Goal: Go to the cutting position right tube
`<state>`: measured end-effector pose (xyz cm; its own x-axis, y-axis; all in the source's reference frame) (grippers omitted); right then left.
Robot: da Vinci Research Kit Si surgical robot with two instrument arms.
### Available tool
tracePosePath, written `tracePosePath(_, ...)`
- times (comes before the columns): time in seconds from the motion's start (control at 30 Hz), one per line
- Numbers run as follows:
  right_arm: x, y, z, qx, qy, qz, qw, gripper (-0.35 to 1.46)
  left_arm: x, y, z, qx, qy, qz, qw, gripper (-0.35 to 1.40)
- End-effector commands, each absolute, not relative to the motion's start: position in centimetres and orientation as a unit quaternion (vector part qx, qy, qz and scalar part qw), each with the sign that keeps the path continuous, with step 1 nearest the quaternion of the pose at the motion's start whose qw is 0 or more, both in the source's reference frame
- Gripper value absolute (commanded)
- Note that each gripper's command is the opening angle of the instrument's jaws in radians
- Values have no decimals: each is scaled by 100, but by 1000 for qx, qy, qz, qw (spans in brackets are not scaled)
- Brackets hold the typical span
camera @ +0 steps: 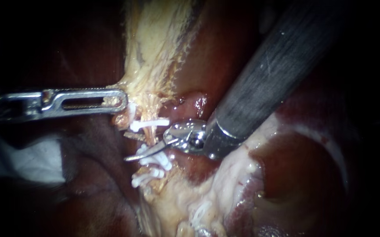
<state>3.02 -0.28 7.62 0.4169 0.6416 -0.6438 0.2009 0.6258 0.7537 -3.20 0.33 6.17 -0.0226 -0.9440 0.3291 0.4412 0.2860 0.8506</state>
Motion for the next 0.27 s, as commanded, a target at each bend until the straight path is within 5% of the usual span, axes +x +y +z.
tracePosePath(0.03, 302, -28, 762, 406, 519, 150, 737, 129, -320, 33, 616, 265, -474, -535, 647, -35)
tracePosePath(0.27, 301, -28, 762, 406, 519, 149, 737, 129, -320, 33, 616, 265, -474, -535, 647, -35)
